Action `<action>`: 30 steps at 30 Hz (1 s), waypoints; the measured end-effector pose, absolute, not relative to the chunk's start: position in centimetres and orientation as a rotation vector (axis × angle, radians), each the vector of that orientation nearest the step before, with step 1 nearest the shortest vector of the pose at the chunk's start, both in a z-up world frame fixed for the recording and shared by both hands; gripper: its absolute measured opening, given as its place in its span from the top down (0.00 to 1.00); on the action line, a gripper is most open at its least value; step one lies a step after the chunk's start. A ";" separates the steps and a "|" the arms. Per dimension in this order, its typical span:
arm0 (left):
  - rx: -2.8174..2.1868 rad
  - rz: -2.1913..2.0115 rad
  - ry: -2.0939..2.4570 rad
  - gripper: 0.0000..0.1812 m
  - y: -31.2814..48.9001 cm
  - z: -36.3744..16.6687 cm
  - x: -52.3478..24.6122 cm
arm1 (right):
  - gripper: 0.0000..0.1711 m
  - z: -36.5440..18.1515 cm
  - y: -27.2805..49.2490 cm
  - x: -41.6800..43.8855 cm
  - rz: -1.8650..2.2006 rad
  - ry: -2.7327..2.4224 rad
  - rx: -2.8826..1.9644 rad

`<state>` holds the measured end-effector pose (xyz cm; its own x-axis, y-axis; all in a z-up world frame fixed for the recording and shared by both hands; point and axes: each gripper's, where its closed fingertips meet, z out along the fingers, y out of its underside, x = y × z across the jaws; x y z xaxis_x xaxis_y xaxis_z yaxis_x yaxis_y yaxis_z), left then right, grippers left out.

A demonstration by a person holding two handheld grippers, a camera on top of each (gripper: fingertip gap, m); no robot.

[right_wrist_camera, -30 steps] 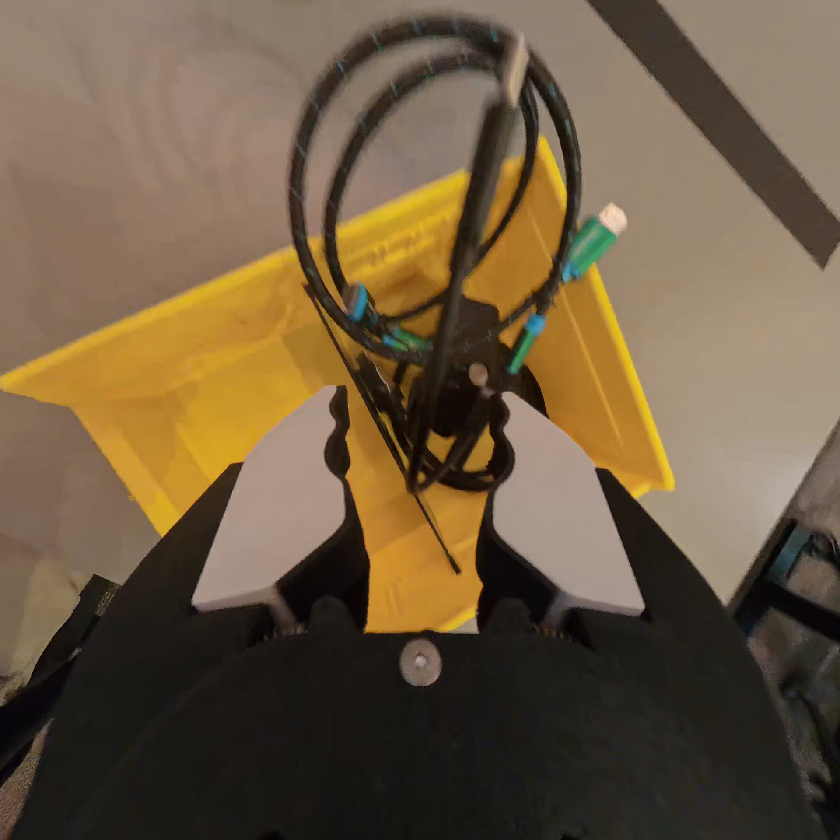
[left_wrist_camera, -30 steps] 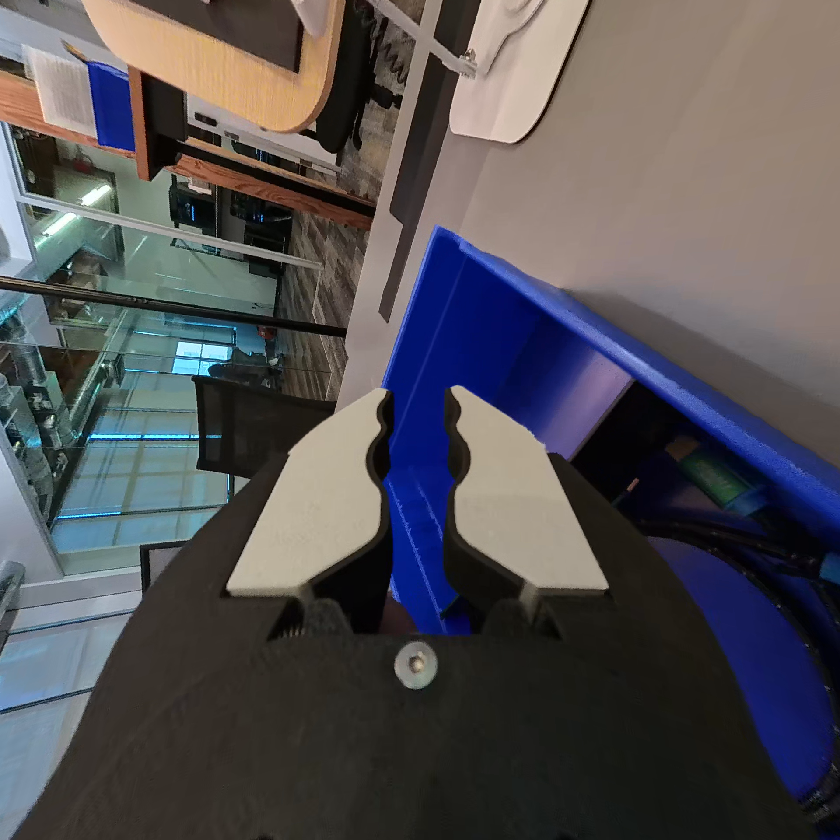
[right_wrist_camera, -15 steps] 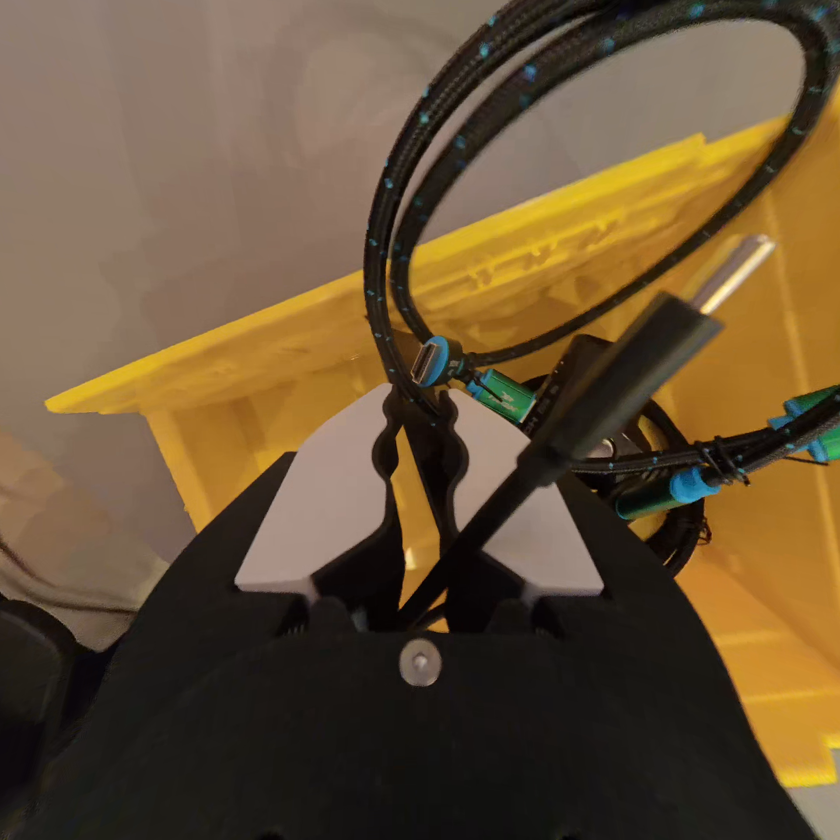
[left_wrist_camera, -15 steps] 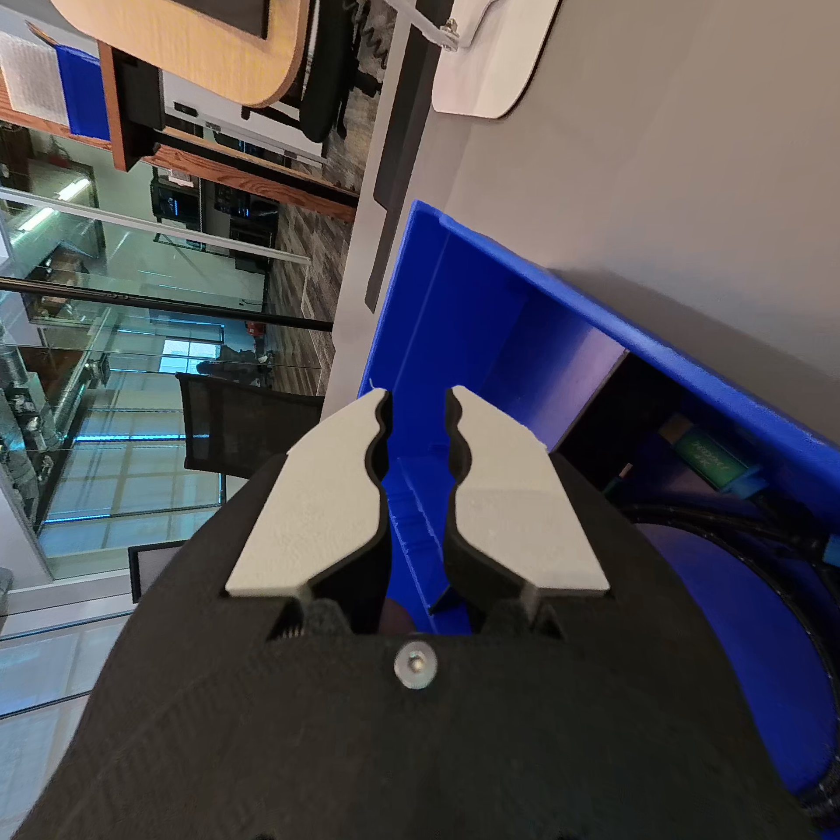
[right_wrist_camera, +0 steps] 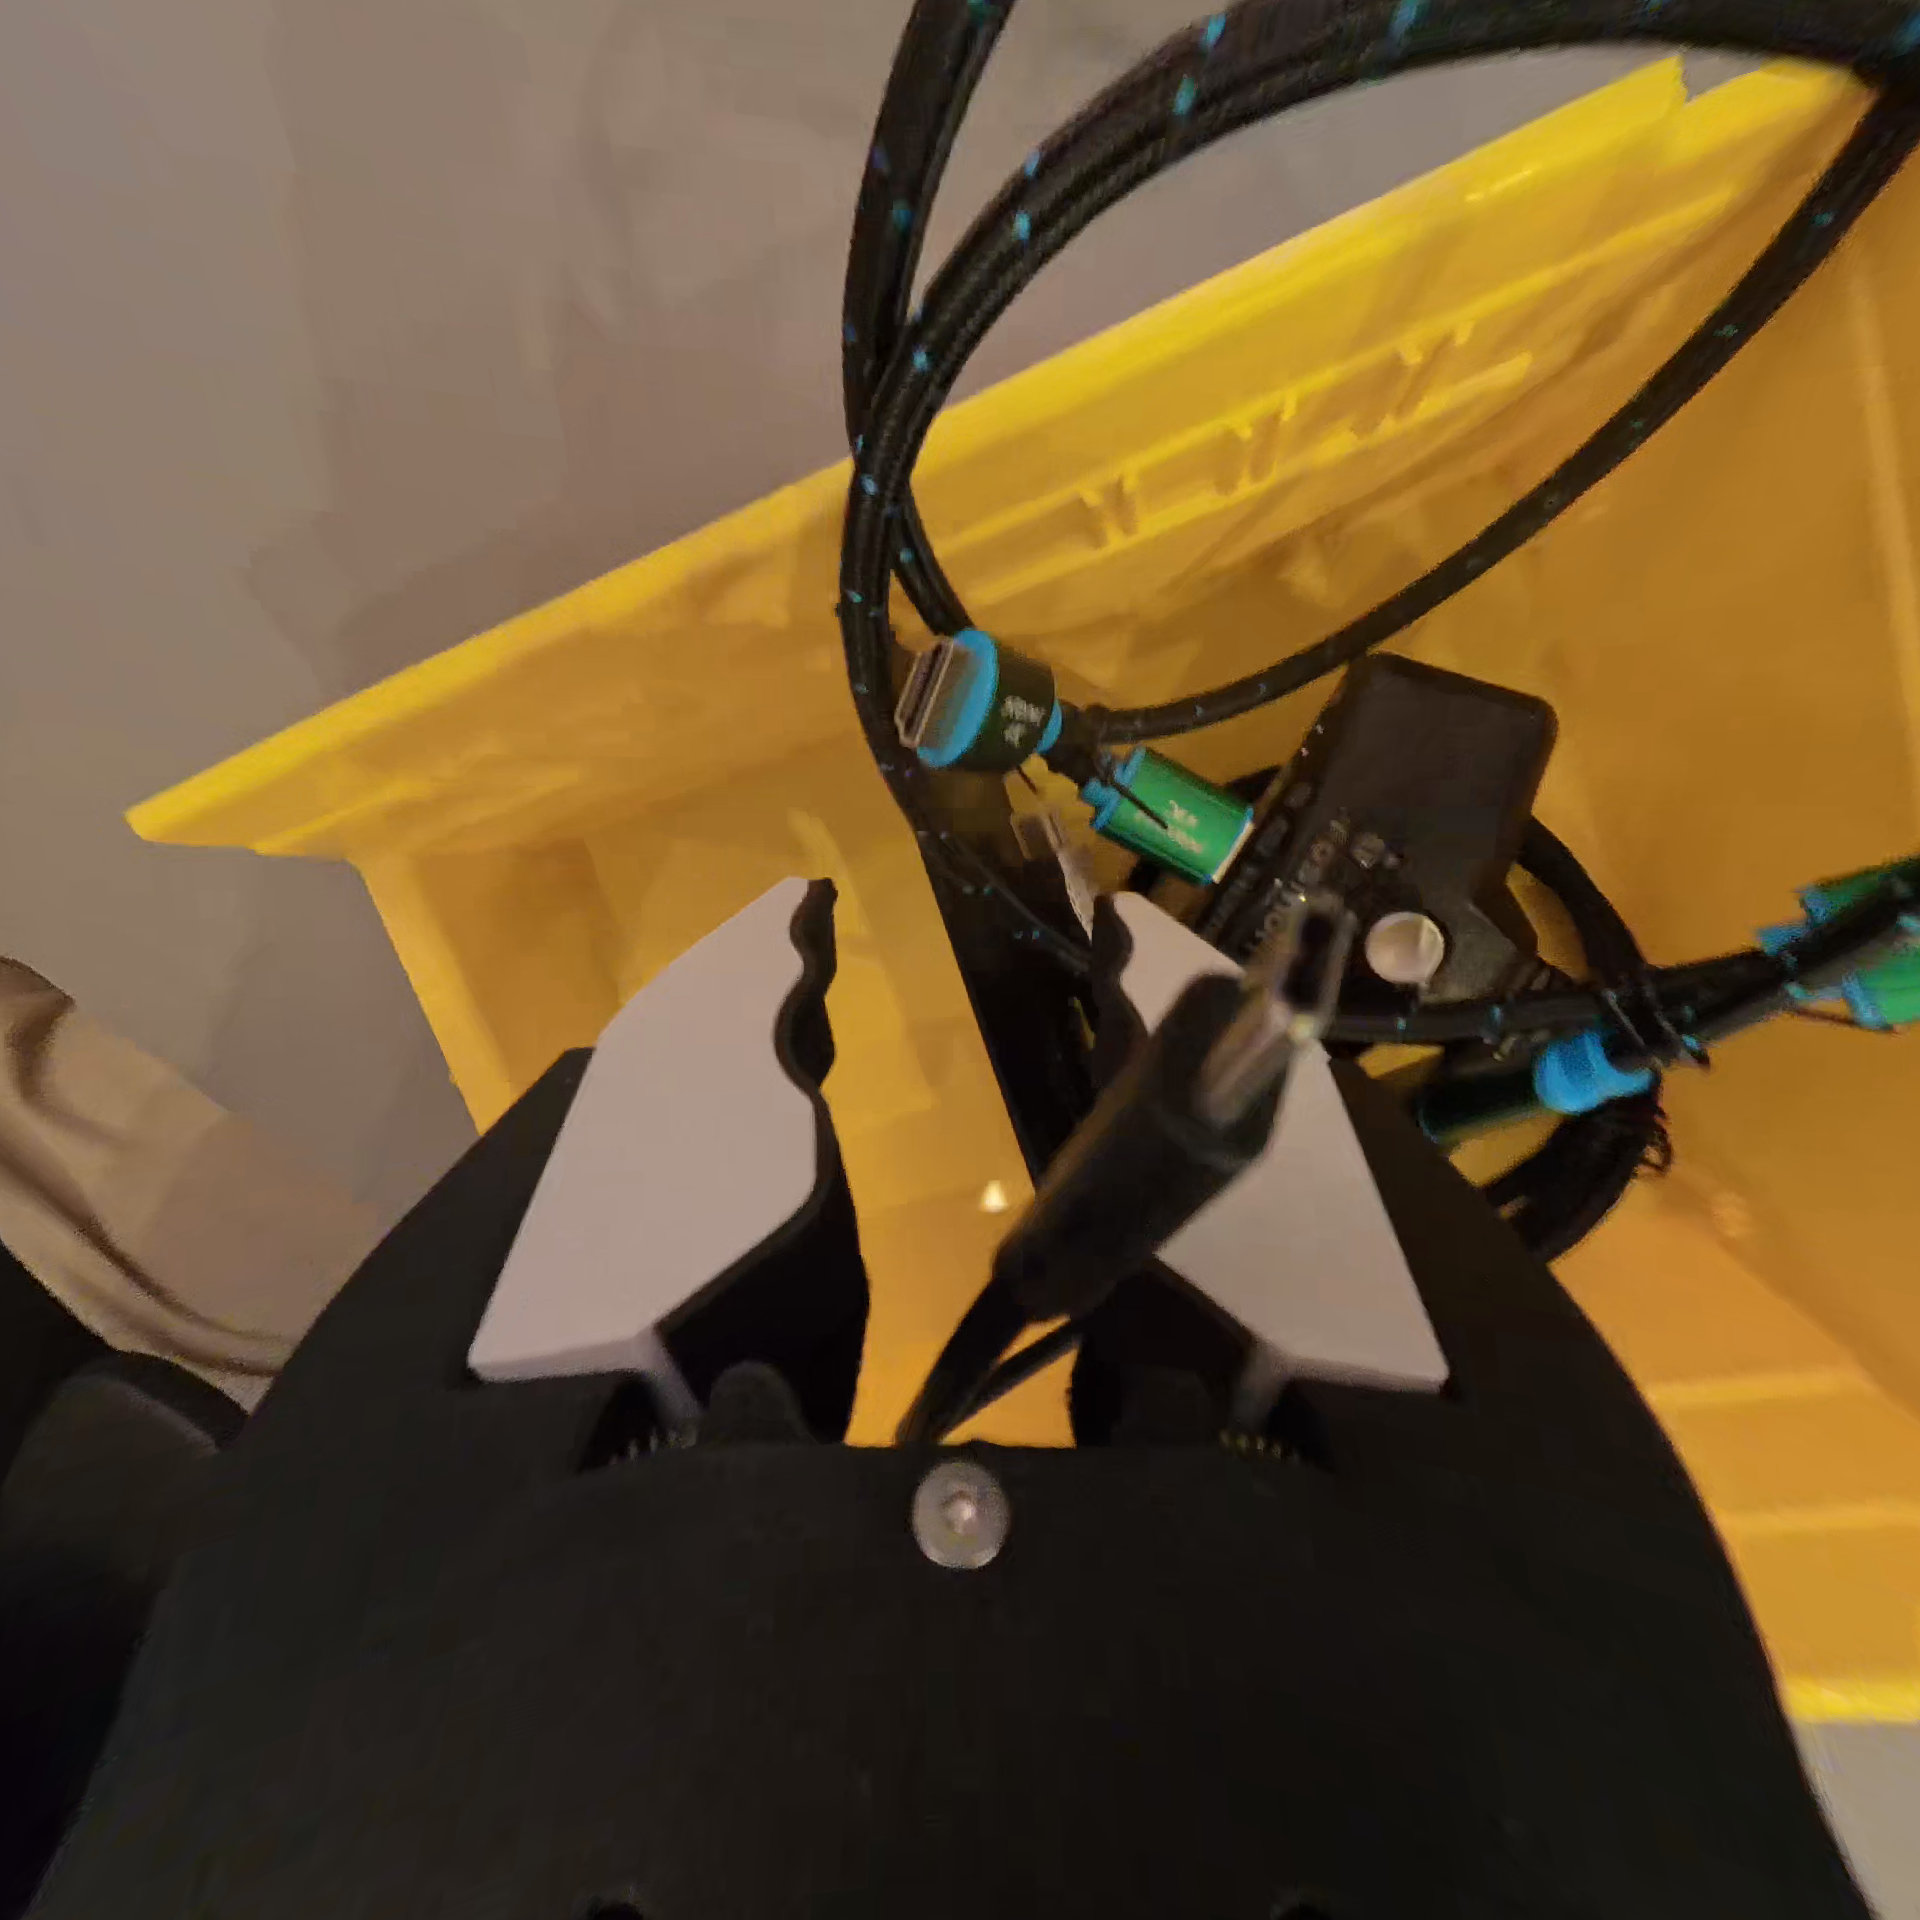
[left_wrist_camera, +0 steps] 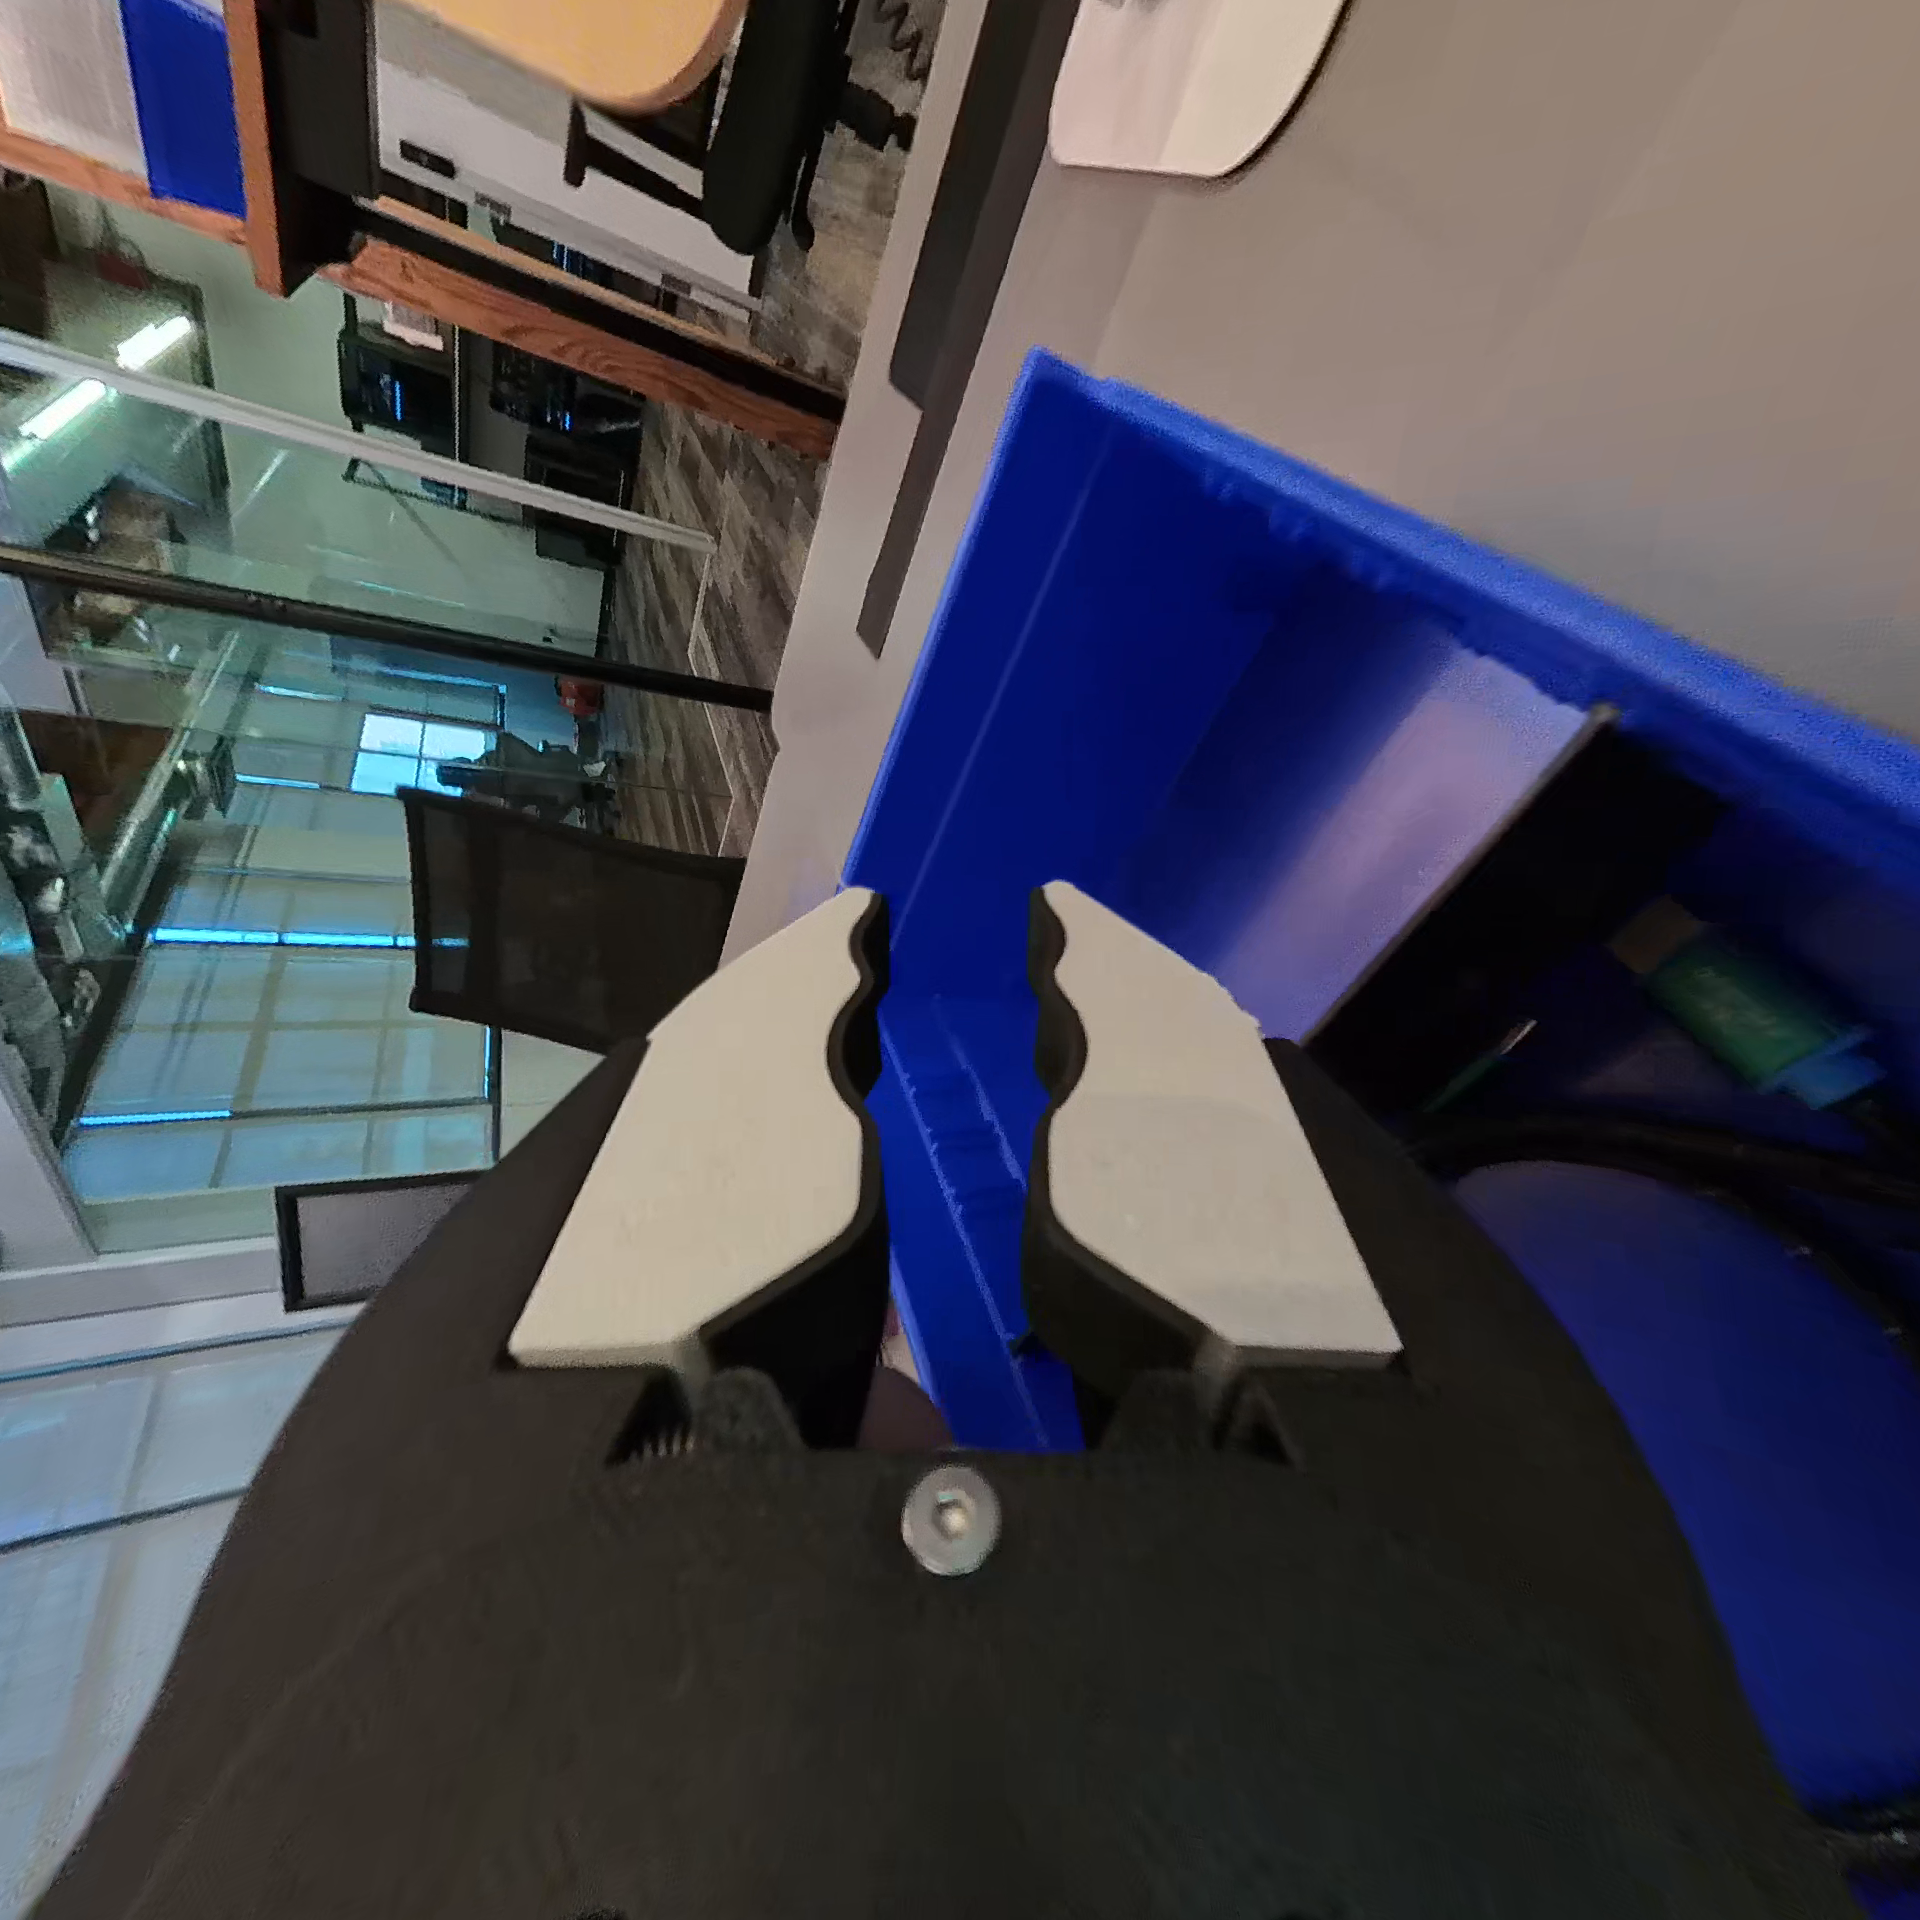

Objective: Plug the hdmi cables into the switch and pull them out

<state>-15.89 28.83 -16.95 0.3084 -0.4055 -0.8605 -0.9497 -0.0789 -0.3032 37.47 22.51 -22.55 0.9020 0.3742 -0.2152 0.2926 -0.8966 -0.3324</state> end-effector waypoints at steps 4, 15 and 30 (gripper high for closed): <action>-1.741 0.719 1.162 0.81 29.7 -16.5 -19.1 | 0.67 -20.3 21.3 38.5 0.281 -0.507 -2.693; -2.251 0.485 0.853 0.61 29.5 -20.0 -30.0 | 0.58 -18.3 15.7 49.0 -0.255 -0.165 -2.612; -2.540 -0.027 0.871 0.61 24.7 -23.2 -29.4 | 0.70 -23.3 14.2 47.1 0.117 -0.123 -2.787</action>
